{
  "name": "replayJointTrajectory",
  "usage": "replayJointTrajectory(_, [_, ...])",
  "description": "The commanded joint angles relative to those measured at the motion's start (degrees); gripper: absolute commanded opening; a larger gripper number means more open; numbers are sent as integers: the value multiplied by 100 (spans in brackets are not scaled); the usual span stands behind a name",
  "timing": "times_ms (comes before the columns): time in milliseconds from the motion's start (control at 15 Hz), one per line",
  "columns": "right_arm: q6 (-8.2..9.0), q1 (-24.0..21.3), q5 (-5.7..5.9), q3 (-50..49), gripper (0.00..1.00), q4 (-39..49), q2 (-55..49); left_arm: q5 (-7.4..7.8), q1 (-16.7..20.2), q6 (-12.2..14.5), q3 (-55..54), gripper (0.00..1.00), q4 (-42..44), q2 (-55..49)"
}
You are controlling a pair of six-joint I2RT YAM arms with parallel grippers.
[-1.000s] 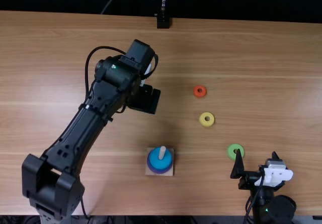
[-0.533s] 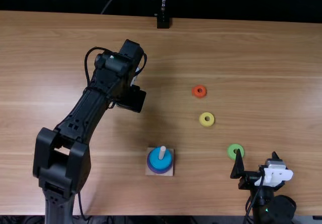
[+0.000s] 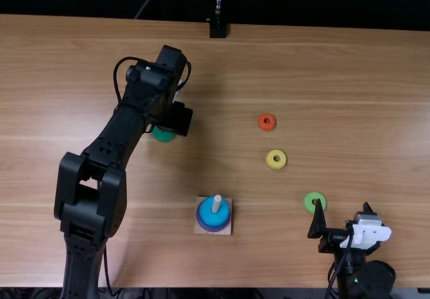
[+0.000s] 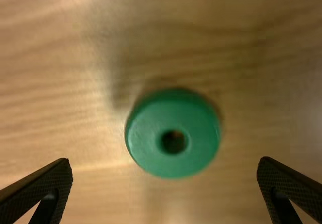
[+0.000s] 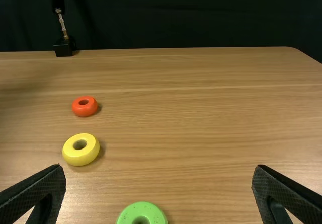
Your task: Build the Hanoi tower: stack the rings onto the peg from bottom to top in this color order: purple, dark blue, light blue, dark green, light green, yellow, orange.
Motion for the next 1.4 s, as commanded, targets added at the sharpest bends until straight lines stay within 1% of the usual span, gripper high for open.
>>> replayJointTrajectory(0, [31,46,176,-363,100,-346,-73,-3,81,19,189,100,3,199])
replayJointTrajectory(600, [31,46,165,-363,100,-346,-73,18,116,30,189,100,109,541])
replayJointTrajectory(1267, [31,46,176,-363,100,-346,-73,8,169,62,154,100,161,620])
replayJointTrajectory(1333, [31,46,165,-363,100,-346,-73,8,160,62,145,86,203,620])
